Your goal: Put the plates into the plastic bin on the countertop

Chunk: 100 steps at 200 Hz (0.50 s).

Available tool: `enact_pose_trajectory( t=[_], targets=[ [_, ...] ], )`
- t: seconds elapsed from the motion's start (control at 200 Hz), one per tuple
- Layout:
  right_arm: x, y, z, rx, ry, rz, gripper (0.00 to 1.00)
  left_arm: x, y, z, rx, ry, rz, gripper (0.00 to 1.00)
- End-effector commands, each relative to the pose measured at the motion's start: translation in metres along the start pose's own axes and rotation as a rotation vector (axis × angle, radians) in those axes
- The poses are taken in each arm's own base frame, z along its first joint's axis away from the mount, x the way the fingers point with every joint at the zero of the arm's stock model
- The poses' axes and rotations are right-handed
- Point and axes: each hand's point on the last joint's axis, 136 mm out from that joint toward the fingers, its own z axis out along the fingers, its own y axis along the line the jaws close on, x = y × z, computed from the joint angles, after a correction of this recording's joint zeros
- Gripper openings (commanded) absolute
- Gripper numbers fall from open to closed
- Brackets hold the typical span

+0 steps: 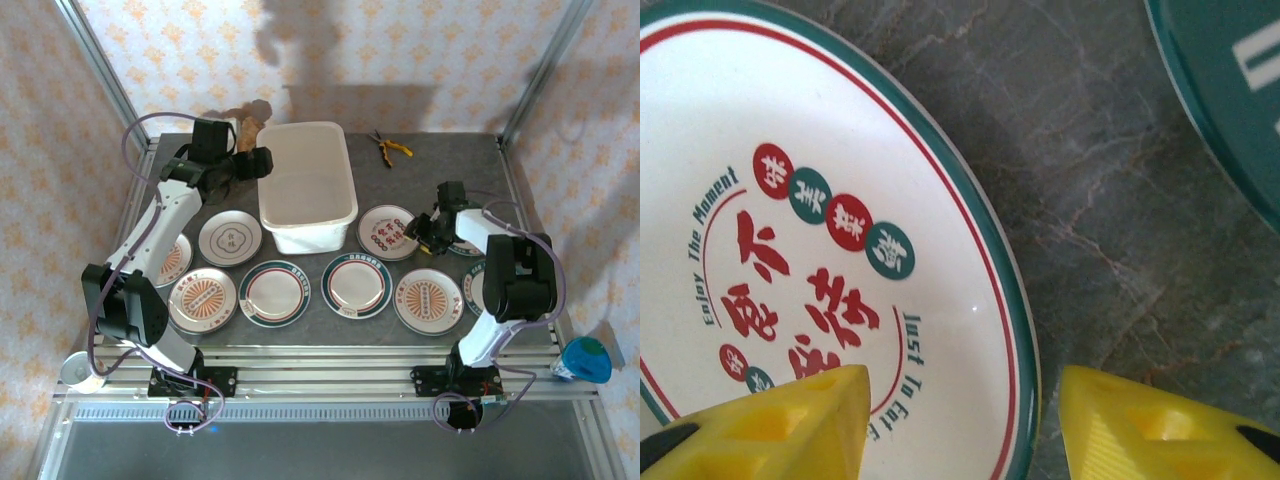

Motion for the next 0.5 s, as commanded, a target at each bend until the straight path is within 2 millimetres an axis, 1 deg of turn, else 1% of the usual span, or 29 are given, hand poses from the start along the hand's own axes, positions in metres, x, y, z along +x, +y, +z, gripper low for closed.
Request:
enact_pose_trajectory(
  t=[0.0,0.13,0.255,0.36,0.495],
  targets=[
    [-0.013,0.0051,0.0032,-0.009,-0.026,0.002,0.5,-0.0032,-0.0011,-0.0028,-0.028,-0.001,-0.004,0.99],
    [-0.0123,-0.0008,0.0095,0.011,-0.022,0.008,0.45,-0.0032,0.0,-0.0008,-0.036,0.001,-0.005,0.99],
    [-0.0125,-0.0017,0.0126,0.013,-0.018,0.008,0.4,-0.0051,-0.0024,0.0002,-0.033,-0.001,-0.009,0.99],
    [-0.0143,-0.0018,0.0121,0.017,-0.025,0.002,0.32,-0.0068,-0.0035,0.0004,-0.036,-0.006,-0.009,0.99],
    [-0.0135,-0.0046,0.0119,0.029,-0.027,-0.007,0.25,-0.0079,-0.0044,0.0013,-0.039,-0.008,-0.011,0.99]
  ],
)
